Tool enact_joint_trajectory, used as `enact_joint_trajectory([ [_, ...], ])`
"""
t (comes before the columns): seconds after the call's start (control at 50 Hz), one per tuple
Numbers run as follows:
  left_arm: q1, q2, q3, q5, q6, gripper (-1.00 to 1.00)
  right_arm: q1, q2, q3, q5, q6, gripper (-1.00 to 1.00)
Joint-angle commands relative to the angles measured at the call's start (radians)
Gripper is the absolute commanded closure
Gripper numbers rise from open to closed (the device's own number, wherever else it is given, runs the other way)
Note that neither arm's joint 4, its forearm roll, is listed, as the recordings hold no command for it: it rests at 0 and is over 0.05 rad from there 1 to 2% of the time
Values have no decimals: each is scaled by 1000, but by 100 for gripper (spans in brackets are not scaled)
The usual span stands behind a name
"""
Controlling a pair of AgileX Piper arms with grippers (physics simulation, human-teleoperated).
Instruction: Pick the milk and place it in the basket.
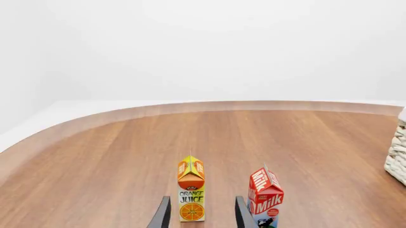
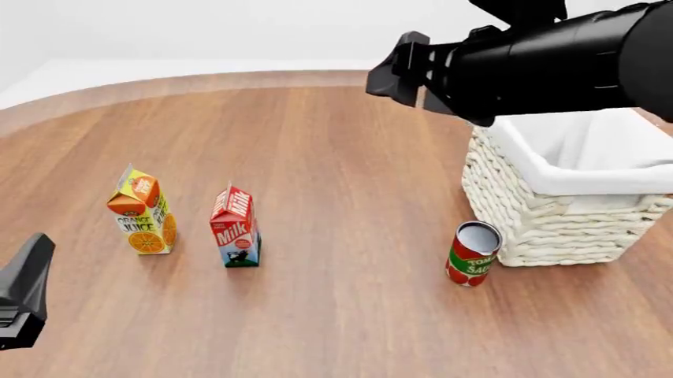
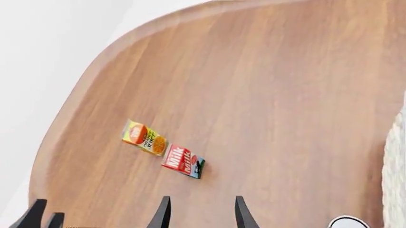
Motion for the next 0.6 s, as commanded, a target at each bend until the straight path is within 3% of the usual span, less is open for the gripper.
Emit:
enact_joint_trajectory([
  [0.02,0,0,0,0,0,-100,30,89,-58,-4,12,-100],
  [0.2,0,0,0,0,0,-100,34,149,-92,-9,2,-100],
  [0.6,0,0,0,0,0,-100,2,283,-164,-31,-76,-100],
])
